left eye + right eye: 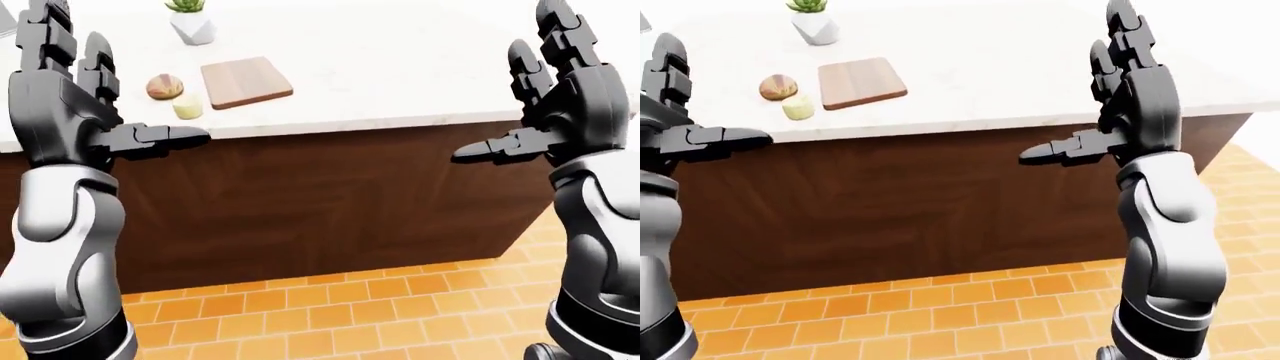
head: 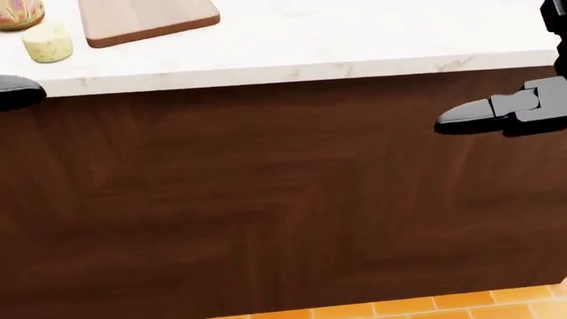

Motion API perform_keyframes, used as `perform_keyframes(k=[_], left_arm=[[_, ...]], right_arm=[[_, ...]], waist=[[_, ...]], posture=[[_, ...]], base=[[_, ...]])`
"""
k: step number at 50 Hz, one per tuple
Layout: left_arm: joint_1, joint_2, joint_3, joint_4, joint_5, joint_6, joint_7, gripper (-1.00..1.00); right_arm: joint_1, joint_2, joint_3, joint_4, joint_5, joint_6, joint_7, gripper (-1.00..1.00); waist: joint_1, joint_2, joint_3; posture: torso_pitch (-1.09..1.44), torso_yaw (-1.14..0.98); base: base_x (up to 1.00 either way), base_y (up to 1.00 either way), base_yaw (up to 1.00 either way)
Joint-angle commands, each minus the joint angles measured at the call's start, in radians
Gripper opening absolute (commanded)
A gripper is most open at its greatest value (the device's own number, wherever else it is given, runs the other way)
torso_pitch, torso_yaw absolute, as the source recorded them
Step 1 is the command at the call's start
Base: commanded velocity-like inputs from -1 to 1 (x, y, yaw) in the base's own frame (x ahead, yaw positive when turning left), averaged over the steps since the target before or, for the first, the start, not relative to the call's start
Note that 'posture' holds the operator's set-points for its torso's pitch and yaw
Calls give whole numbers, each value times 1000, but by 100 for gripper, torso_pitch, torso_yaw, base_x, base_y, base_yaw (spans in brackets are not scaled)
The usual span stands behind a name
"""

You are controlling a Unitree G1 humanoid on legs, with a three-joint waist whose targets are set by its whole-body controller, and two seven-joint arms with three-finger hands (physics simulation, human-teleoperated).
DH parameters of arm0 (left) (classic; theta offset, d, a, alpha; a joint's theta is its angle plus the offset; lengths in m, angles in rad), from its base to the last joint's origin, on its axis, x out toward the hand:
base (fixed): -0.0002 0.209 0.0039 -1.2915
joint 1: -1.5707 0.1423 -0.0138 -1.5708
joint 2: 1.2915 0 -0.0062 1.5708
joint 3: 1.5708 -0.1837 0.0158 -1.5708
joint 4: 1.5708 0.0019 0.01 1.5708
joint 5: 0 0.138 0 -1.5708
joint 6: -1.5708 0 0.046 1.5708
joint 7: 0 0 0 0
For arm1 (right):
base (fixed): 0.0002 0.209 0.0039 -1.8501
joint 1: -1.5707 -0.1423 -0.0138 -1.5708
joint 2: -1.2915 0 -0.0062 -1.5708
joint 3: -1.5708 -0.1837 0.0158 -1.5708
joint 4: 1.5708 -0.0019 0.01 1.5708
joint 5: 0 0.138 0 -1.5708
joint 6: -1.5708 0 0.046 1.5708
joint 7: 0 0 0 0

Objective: Place the bread and cheese on the cutting board.

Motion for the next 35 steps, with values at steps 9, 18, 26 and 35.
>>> perform_keyframes(k=[9, 18, 26, 35], left_arm=[[-34, 30, 35, -29, -1, -24, 8, 100], [-34, 35, 37, -33, -7, -20, 10, 100], [-32, 35, 36, -38, -7, -18, 10, 100], [-28, 32, 34, -43, -3, -18, 10, 100]], right_arm=[[-51, -19, 2, -37, 9, -15, -1, 100], [-51, -21, -1, -44, 17, -7, -3, 100], [-45, -22, 0, -48, 18, -10, 1, 100], [-44, -22, -2, -46, 18, -13, 6, 100]], waist=[[-5, 103, -25], [10, 53, -18], [8, -16, -26], [-6, 121, -29]], posture=[[0, 0], [0, 0], [0, 0], [0, 0]], base=[[10, 21, 0], [10, 22, 0], [9, 23, 0], [9, 22, 0]])
